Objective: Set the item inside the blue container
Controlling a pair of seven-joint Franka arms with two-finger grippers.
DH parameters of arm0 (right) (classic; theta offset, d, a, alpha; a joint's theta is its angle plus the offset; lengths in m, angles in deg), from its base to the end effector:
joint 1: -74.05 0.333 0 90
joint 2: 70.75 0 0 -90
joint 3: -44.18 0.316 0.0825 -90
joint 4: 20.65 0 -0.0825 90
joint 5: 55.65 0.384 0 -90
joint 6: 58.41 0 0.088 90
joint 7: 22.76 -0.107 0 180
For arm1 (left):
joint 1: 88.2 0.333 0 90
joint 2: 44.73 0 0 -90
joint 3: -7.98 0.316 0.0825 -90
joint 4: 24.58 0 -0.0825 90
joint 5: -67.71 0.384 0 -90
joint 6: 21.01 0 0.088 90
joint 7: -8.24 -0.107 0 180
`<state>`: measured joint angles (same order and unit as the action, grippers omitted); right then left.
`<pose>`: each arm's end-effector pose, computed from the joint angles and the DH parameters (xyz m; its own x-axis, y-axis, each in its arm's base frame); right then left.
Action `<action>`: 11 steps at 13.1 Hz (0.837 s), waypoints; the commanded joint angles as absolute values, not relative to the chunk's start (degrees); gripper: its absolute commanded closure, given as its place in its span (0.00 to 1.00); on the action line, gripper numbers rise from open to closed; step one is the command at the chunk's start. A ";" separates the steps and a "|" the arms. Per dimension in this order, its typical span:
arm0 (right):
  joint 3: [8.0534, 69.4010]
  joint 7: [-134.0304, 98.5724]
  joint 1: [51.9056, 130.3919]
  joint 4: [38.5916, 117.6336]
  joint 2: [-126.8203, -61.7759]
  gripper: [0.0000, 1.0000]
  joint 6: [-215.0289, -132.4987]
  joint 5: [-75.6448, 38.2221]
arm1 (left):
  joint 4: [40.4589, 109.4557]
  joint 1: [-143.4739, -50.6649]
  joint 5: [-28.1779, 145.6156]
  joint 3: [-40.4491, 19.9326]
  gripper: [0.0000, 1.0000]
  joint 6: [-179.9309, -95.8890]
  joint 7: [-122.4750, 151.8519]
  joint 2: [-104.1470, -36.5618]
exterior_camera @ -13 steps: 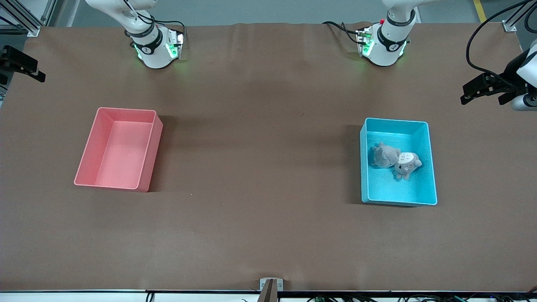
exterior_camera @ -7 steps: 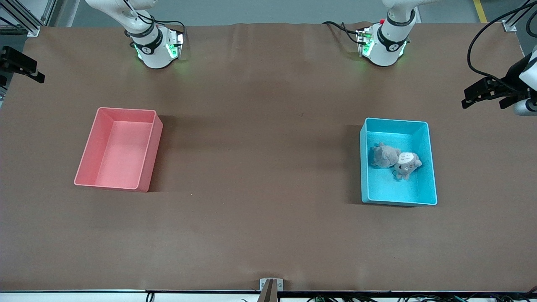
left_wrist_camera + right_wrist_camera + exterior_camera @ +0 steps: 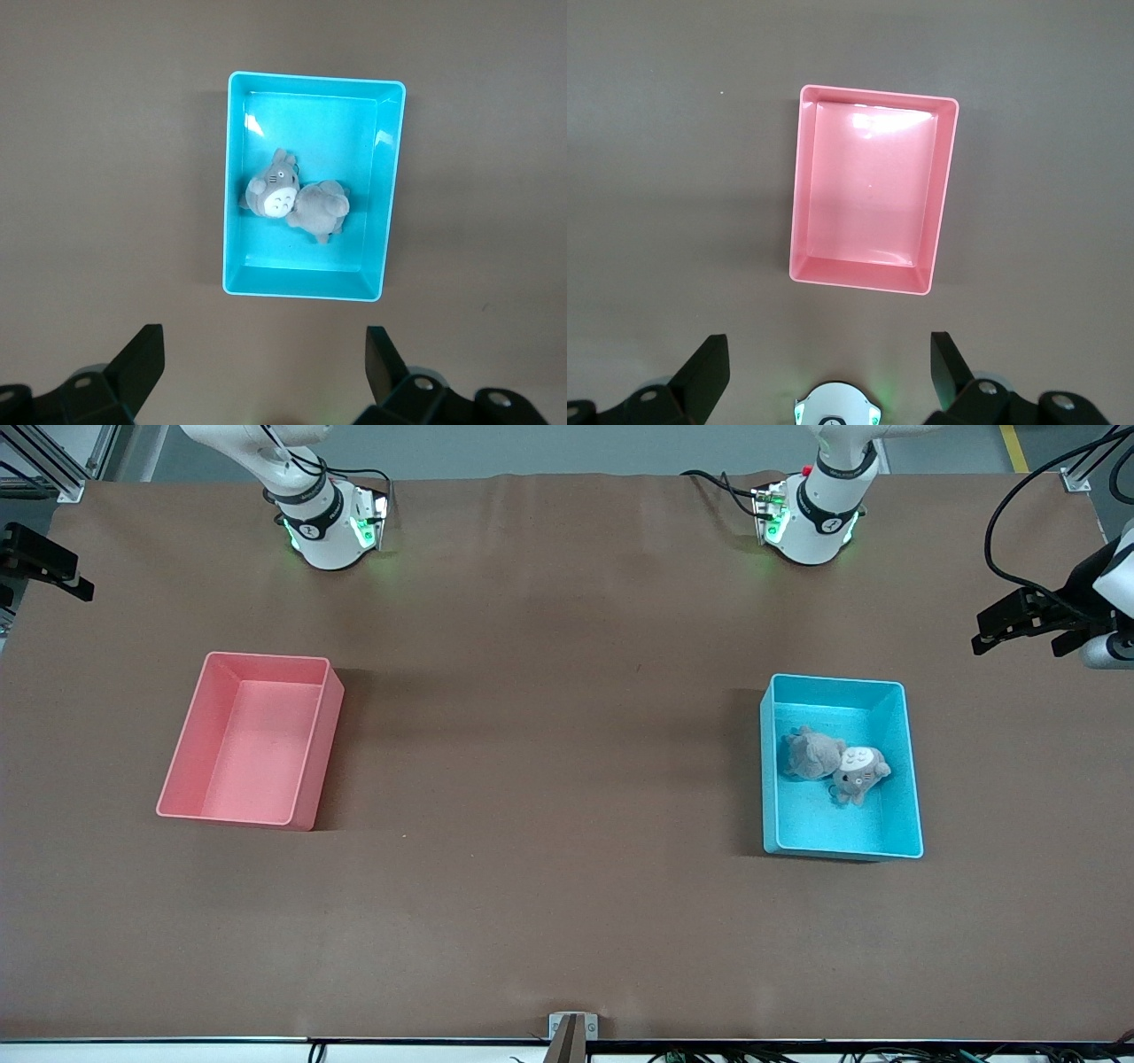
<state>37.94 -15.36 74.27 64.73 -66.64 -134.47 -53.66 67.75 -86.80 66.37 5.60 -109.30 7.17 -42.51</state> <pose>0.5021 -0.0512 0.6793 0.9958 0.0337 -0.0848 0.0292 -0.9981 -0.0535 0.5388 -0.0122 0.6240 0.9988 -0.0364 -0.0314 -0.0357 -0.9991 0.0224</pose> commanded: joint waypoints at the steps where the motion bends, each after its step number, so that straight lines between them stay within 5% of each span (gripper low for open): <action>1: 38.02 -15.20 74.40 66.10 -65.38 0.00 -135.05 -54.24 | 66.56 -87.93 66.92 6.75 0.00 -108.99 6.92 -42.98; 11: 38.11 -12.21 74.31 66.10 -65.38 0.00 -134.96 -54.68 | 66.39 -87.58 66.92 6.57 0.00 -109.60 6.92 -42.98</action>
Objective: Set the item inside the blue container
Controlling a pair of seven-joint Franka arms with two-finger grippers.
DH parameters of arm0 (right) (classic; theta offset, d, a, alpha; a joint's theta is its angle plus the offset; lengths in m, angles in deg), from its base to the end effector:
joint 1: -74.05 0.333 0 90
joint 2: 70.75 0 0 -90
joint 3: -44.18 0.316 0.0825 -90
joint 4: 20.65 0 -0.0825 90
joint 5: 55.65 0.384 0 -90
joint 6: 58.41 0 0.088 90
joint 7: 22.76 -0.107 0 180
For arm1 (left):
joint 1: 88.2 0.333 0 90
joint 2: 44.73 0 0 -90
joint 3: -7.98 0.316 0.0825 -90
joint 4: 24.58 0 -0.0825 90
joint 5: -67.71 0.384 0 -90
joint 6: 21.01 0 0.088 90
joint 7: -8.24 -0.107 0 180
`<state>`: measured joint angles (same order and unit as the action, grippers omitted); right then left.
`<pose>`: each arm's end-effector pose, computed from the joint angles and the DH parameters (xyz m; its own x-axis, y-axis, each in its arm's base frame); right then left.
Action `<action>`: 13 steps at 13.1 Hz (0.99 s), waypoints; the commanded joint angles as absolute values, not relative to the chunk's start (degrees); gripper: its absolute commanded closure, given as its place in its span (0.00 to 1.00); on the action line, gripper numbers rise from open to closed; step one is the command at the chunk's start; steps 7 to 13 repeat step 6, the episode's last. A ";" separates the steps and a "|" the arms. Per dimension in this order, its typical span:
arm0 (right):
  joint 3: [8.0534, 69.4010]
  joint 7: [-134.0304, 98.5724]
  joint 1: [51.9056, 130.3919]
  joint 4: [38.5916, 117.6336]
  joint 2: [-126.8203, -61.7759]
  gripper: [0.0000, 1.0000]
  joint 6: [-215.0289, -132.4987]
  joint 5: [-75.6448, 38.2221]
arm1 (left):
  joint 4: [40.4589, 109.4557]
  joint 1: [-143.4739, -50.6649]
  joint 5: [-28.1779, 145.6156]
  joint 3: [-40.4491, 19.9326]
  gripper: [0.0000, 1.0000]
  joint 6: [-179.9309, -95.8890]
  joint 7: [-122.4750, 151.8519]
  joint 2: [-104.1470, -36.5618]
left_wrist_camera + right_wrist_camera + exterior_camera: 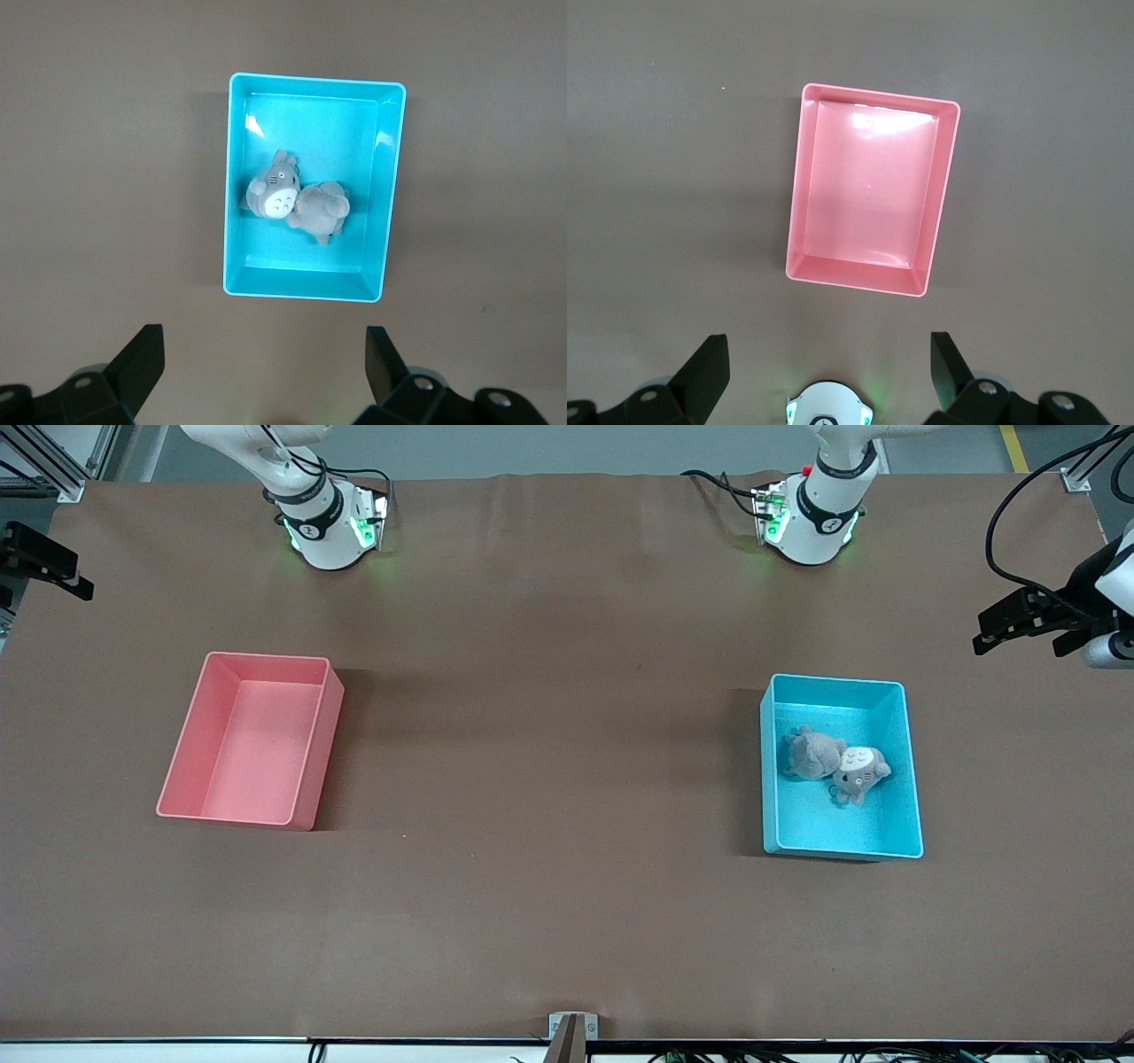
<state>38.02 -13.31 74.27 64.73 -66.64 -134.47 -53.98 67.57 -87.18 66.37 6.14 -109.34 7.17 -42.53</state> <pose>0.5021 -0.0511 0.6792 0.9941 0.0695 -0.0838 0.0653 -0.9966 -0.0509 0.5391 -0.0106 0.6253 0.9990 -0.0336 -0.0279 -0.0330 -0.9992 0.0227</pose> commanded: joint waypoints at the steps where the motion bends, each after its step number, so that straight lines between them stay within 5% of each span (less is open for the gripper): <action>1: 38.20 -12.65 74.31 66.10 -65.38 0.00 -134.87 -54.68 | 66.39 -87.58 66.92 6.57 0.00 -109.78 6.92 -42.98; 13: 38.20 -15.38 74.40 66.10 -65.38 0.00 -134.61 -53.98 | 66.39 -87.58 66.92 6.49 0.00 -109.87 6.92 -42.89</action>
